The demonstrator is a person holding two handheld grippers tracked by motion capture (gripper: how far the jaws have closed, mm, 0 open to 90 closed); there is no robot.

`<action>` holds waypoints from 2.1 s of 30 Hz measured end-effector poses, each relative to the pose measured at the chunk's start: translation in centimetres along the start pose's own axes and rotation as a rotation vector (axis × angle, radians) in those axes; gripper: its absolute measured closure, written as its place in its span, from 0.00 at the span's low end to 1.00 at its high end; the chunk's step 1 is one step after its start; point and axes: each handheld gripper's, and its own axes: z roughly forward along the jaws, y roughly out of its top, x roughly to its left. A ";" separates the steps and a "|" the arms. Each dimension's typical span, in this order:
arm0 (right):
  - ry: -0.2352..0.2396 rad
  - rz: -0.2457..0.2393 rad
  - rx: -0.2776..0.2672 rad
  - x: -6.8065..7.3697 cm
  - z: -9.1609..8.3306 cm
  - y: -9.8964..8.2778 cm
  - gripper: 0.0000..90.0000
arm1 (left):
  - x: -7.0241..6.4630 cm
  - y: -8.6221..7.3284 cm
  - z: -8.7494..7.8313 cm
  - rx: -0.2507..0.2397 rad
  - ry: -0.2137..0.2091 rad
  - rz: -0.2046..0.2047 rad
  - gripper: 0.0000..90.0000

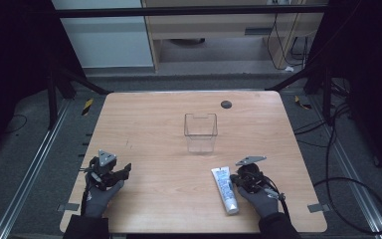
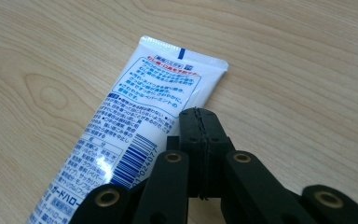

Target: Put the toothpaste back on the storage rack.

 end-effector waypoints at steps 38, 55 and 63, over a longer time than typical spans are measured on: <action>-0.012 -0.050 -0.066 0.8 -2.3 1.3 0.80 | 0.1 0.1 0.1 0.002 -0.003 0.000 0.43; -0.001 -0.093 -0.009 3.2 -4.1 2.9 0.53 | 0.1 0.0 0.1 0.003 -0.004 0.004 0.43; -0.003 -0.091 0.047 4.5 -3.2 3.2 0.46 | 0.1 0.1 0.2 0.006 -0.005 0.006 0.43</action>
